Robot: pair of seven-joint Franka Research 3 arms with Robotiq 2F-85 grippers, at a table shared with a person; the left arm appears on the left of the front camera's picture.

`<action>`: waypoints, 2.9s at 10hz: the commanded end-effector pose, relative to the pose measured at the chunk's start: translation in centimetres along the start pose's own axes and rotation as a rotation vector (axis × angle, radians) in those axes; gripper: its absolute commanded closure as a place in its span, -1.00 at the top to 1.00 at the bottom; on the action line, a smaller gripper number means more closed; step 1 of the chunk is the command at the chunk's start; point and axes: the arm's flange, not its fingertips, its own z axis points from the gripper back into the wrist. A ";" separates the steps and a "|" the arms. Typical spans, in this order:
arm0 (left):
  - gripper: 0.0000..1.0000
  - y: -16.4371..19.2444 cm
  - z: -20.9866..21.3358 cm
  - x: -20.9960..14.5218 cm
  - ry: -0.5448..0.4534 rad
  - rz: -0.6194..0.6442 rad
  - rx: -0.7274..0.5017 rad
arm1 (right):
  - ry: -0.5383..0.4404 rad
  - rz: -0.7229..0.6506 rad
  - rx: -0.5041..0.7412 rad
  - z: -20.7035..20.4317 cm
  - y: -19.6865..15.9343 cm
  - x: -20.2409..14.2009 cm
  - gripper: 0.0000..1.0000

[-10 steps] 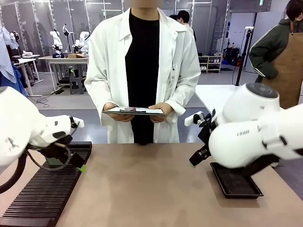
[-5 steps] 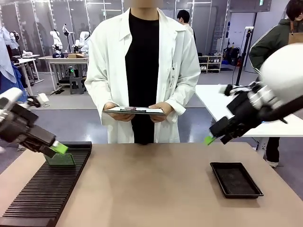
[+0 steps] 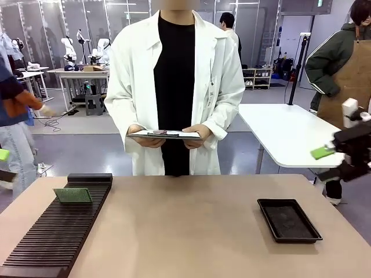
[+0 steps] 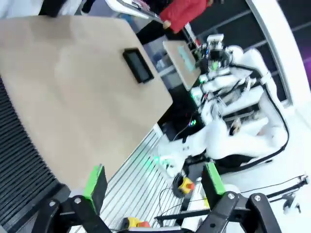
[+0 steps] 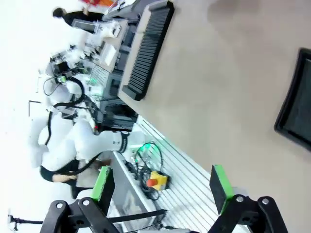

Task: Inspect the PCB.
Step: Pick up the Blank PCB and present it to the human.

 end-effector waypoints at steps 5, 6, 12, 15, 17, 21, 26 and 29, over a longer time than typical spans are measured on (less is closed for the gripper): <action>1.00 4.5 5.8 -6.0 -0.200 0.101 0.006 | -0.205 -0.092 0.069 4.4 -5.1 -5.2 1.00; 1.00 5.2 5.9 -5.9 -0.216 0.138 0.040 | -0.187 -0.093 0.068 3.7 -5.1 -4.8 1.00; 1.00 5.5 8.1 -5.0 -0.196 0.142 0.037 | -0.180 -0.118 0.060 5.2 -5.7 -5.3 1.00; 1.00 3.6 6.6 -4.2 -0.124 0.015 0.211 | -0.180 -0.118 0.060 5.2 -5.7 -5.3 1.00; 1.00 1.4 4.6 -0.1 0.037 -0.146 0.392 | -0.180 -0.118 0.060 5.2 -5.7 -5.3 1.00; 1.00 3.9 -4.2 6.0 0.401 -0.408 0.596 | -0.180 -0.118 0.060 5.2 -5.7 -5.3 1.00; 1.00 5.5 -11.0 6.9 0.581 -0.557 0.745 | -0.180 -0.118 0.060 5.2 -5.7 -5.3 1.00; 1.00 5.2 -11.1 6.7 0.596 -0.573 0.705 | -0.180 -0.118 0.060 5.2 -5.7 -5.3 1.00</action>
